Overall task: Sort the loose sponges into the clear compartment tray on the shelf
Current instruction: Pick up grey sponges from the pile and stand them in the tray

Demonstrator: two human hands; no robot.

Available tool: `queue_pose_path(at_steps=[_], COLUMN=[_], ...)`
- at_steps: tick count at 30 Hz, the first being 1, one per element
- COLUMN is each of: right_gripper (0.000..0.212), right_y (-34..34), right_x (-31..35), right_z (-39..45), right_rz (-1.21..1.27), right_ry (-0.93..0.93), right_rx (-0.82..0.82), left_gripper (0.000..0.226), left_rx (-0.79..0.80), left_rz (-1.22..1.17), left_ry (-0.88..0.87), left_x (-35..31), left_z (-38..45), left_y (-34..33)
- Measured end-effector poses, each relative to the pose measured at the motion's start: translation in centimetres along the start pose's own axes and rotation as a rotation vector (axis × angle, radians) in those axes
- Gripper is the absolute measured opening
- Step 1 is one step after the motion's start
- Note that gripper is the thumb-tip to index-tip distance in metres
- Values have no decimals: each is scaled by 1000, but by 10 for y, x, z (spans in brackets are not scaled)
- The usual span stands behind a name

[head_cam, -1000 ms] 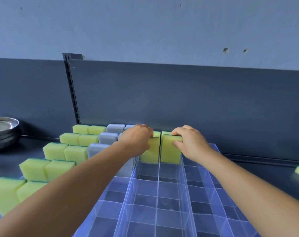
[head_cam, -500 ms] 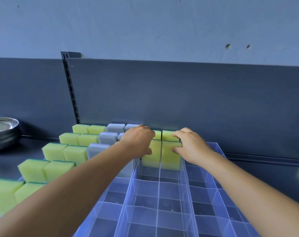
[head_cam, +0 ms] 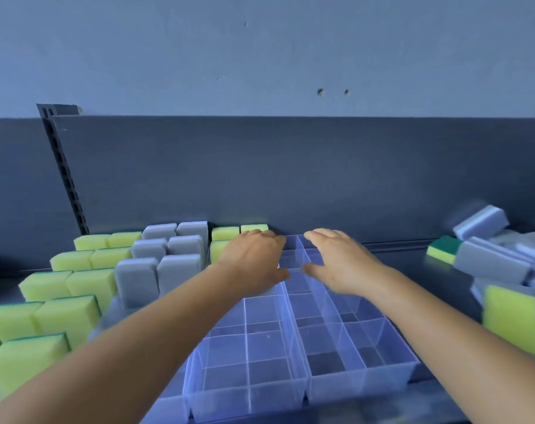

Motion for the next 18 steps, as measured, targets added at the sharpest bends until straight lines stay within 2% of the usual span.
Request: queue_pose_path(at_steps=[7,18], right_gripper=[67,66], right_y=[16,37], right_x=[-53,-150], right_z=[-60,-140], right_rz=[-21,12], right_ry=[-152,-305], right_rx=[-29,-37], left_gripper=[54,57], left_rx=[2,70], left_rz=[-67,-115], left_ry=[-140,-258], left_x=[-74,-206], left_z=[3,25], left_y=[4,-2])
Point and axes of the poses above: each hand's wrist, its own z-axis towards the middle knuckle, its own y-axis out of the back of the hand, x = y × z, the point moved 2 cm from there along z, towards the middle knuckle, and after that the axes turned 1 degree about y, right-handed, at the moved point
